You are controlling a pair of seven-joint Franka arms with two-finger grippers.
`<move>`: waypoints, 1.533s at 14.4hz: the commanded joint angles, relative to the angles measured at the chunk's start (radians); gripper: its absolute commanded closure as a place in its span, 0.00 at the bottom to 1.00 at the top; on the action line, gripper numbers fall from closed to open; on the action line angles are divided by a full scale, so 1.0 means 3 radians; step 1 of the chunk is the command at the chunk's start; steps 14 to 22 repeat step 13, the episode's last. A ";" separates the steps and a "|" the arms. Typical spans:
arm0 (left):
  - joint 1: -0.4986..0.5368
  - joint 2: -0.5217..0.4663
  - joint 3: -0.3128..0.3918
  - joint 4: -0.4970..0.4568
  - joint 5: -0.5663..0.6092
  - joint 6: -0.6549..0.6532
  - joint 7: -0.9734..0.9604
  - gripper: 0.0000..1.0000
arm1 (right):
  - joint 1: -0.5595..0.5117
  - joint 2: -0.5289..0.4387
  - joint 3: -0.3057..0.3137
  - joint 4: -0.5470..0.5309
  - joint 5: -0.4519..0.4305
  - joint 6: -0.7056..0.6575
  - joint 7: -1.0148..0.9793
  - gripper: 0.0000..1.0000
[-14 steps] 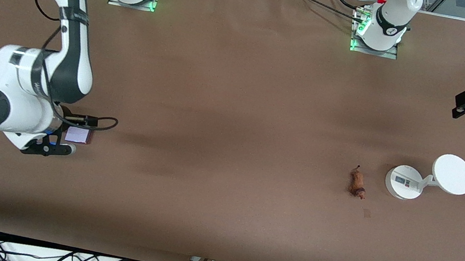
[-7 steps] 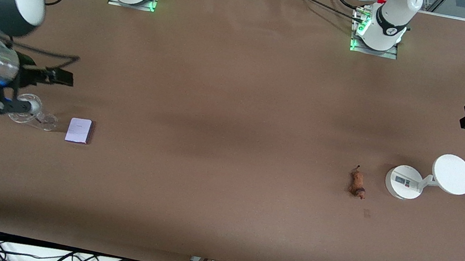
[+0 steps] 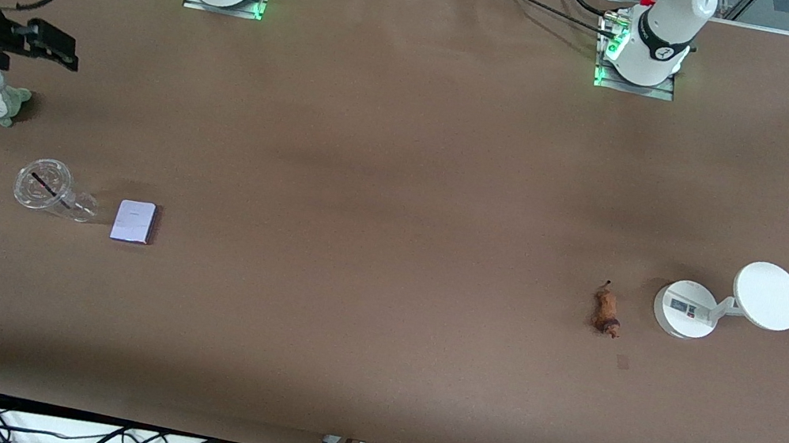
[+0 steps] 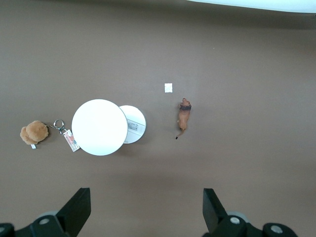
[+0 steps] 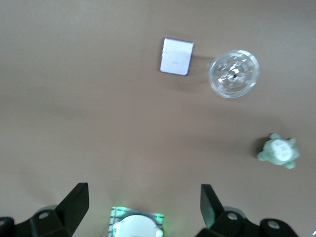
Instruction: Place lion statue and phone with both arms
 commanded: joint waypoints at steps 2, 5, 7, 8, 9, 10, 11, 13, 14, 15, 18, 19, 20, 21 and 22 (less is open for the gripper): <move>0.0018 0.0075 -0.0025 0.0107 -0.0011 -0.0026 0.0023 0.00 | -0.0211 -0.0345 0.0146 -0.0279 -0.0070 0.0119 -0.0047 0.00; 0.0018 0.0075 -0.0025 0.0107 -0.0011 -0.0031 0.0023 0.00 | -0.0191 -0.0381 0.0135 -0.0321 -0.0064 0.0058 -0.0012 0.00; 0.0018 0.0075 -0.0025 0.0107 -0.0016 -0.0036 0.0023 0.00 | -0.0175 -0.0331 0.0115 -0.0306 -0.0059 0.0053 -0.0012 0.00; 0.0018 0.0075 -0.0020 0.0107 -0.0011 -0.0046 0.0023 0.00 | -0.0191 -0.0269 0.0115 -0.0270 -0.0054 0.0037 -0.0027 0.00; 0.0023 0.0075 -0.0020 0.0102 -0.0006 -0.0051 0.0023 0.00 | -0.0191 -0.0244 0.0115 -0.0219 -0.0054 0.0022 -0.0037 0.00; 0.0018 0.0080 -0.0020 0.0107 -0.0006 -0.0051 0.0023 0.00 | -0.0191 -0.0243 0.0115 -0.0198 -0.0054 0.0022 -0.0037 0.00; 0.0013 0.0085 -0.0020 0.0107 -0.0001 -0.0051 0.0018 0.00 | -0.0191 -0.0238 0.0115 -0.0178 -0.0059 0.0027 -0.0042 0.00; 0.0018 0.0085 -0.0025 0.0102 -0.0006 -0.0062 0.0018 0.00 | -0.0191 -0.0223 0.0115 -0.0178 -0.0064 0.0037 -0.0058 0.00; 0.0018 0.0085 -0.0025 0.0102 -0.0006 -0.0062 0.0018 0.00 | -0.0191 -0.0223 0.0115 -0.0178 -0.0064 0.0037 -0.0058 0.00; 0.0018 0.0085 -0.0025 0.0102 -0.0006 -0.0062 0.0018 0.00 | -0.0191 -0.0223 0.0115 -0.0178 -0.0064 0.0037 -0.0058 0.00; 0.0018 0.0085 -0.0025 0.0102 -0.0006 -0.0062 0.0018 0.00 | -0.0191 -0.0223 0.0115 -0.0178 -0.0064 0.0037 -0.0058 0.00; 0.0018 0.0085 -0.0025 0.0102 -0.0006 -0.0062 0.0018 0.00 | -0.0191 -0.0223 0.0115 -0.0178 -0.0064 0.0037 -0.0058 0.00; 0.0018 0.0085 -0.0025 0.0102 -0.0006 -0.0062 0.0018 0.00 | -0.0191 -0.0223 0.0115 -0.0178 -0.0064 0.0037 -0.0058 0.00; 0.0018 0.0085 -0.0025 0.0102 -0.0006 -0.0062 0.0018 0.00 | -0.0191 -0.0223 0.0115 -0.0178 -0.0064 0.0037 -0.0058 0.00; 0.0018 0.0085 -0.0025 0.0102 -0.0006 -0.0062 0.0018 0.00 | -0.0191 -0.0223 0.0115 -0.0178 -0.0064 0.0037 -0.0058 0.00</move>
